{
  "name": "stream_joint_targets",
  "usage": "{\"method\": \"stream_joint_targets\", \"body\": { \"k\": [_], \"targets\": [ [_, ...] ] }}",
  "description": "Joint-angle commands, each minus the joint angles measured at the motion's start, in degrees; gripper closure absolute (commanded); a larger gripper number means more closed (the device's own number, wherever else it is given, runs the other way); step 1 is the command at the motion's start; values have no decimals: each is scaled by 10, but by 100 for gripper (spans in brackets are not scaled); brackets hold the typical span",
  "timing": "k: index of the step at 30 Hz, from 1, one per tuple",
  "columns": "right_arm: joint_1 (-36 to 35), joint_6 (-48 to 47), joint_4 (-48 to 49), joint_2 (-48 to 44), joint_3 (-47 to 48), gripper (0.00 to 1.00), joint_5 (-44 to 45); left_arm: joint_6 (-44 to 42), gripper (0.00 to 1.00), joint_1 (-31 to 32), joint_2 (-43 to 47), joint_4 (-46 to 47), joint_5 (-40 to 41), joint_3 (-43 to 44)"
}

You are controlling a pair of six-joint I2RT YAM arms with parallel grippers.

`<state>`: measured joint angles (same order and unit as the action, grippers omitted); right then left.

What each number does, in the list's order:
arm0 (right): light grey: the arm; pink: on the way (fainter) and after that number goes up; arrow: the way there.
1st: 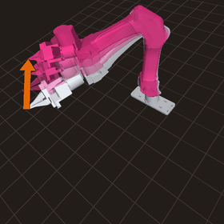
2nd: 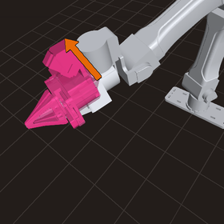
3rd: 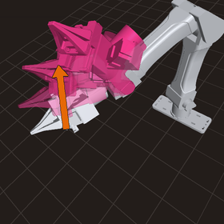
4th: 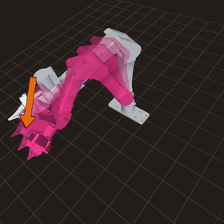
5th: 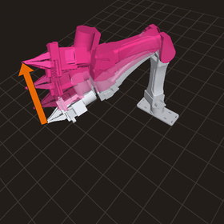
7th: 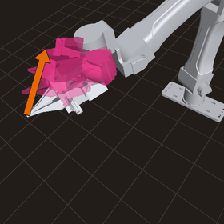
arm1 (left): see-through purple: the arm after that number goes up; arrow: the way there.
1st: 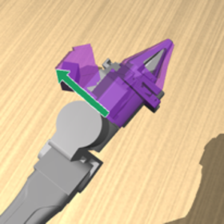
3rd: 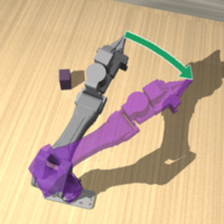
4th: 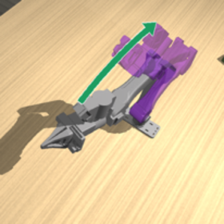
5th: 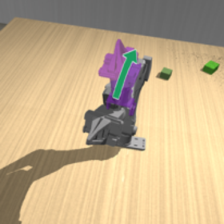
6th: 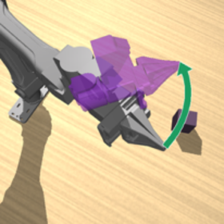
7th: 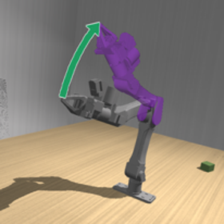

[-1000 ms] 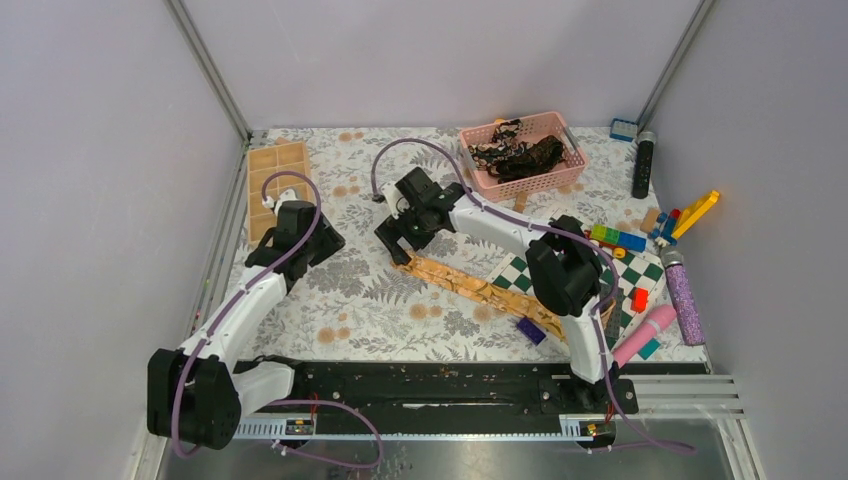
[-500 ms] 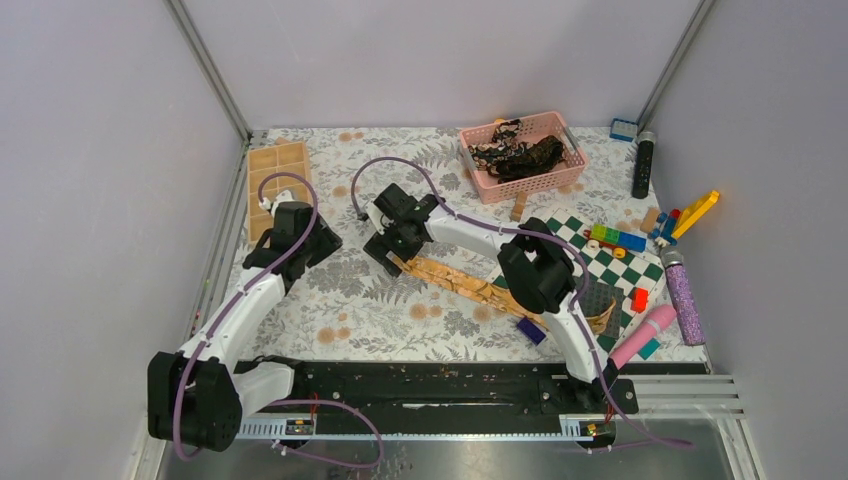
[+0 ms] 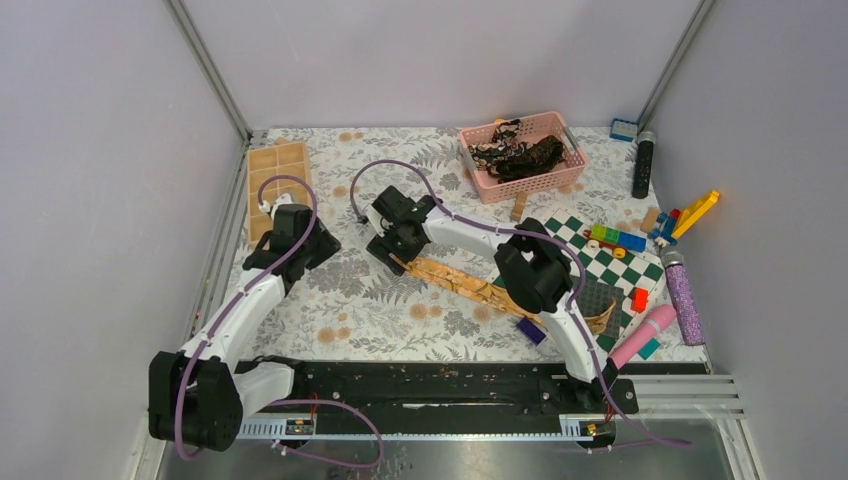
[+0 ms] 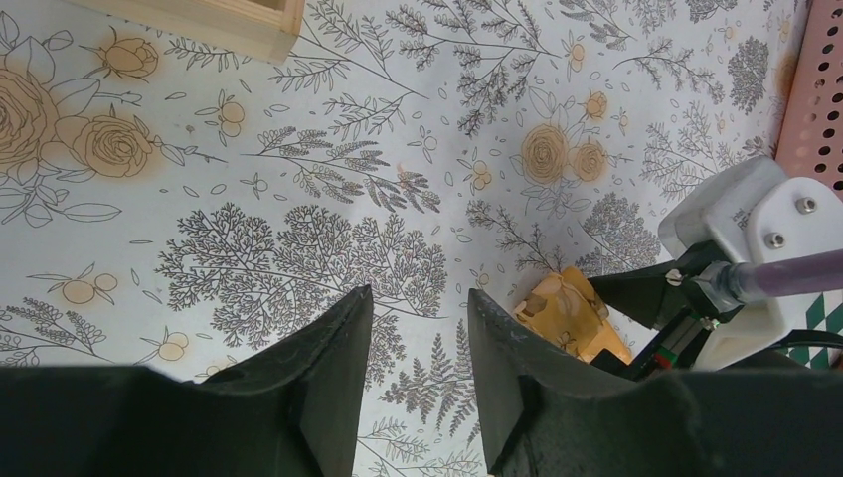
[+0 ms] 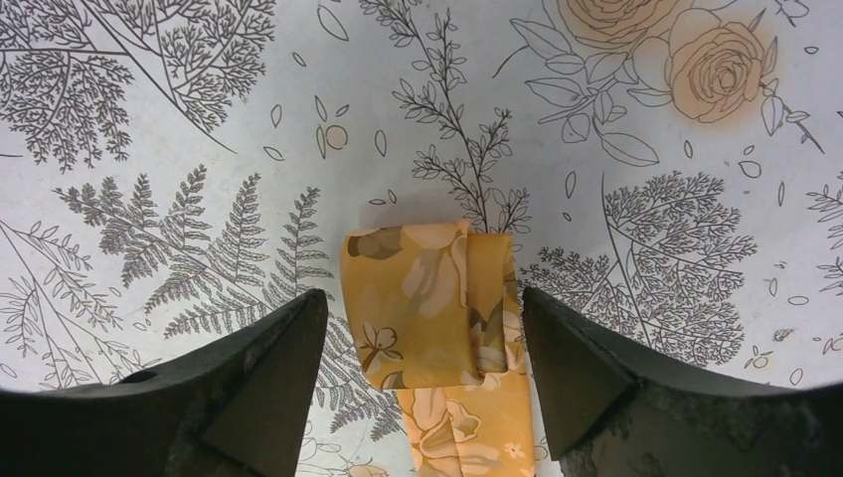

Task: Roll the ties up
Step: Roll the tie at the center of the board.

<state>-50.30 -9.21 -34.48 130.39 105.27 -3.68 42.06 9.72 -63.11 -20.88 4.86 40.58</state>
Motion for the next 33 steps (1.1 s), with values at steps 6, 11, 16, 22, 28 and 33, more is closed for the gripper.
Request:
{"method": "stream_joint_targets", "body": {
  "k": [6,11,16,22,28,33],
  "targets": [
    [-18,0,-9,6,15,32,8,0,60,-5,-12,36,-25,-9],
    [-22,2,-9,6,15,40,8,-1,61,-6,-13,38,-26,-9],
    [-22,3,-9,8,16,47,6,-1,62,-6,-12,39,-26,-12],
    [-23,2,-9,12,19,57,10,-2,62,-7,-9,39,-26,-15],
    [-23,3,-9,15,26,58,8,-7,62,-8,-9,34,-27,-11],
    [-23,9,-8,15,33,33,5,-10,62,-8,-12,30,-30,-6]
  ]
}}
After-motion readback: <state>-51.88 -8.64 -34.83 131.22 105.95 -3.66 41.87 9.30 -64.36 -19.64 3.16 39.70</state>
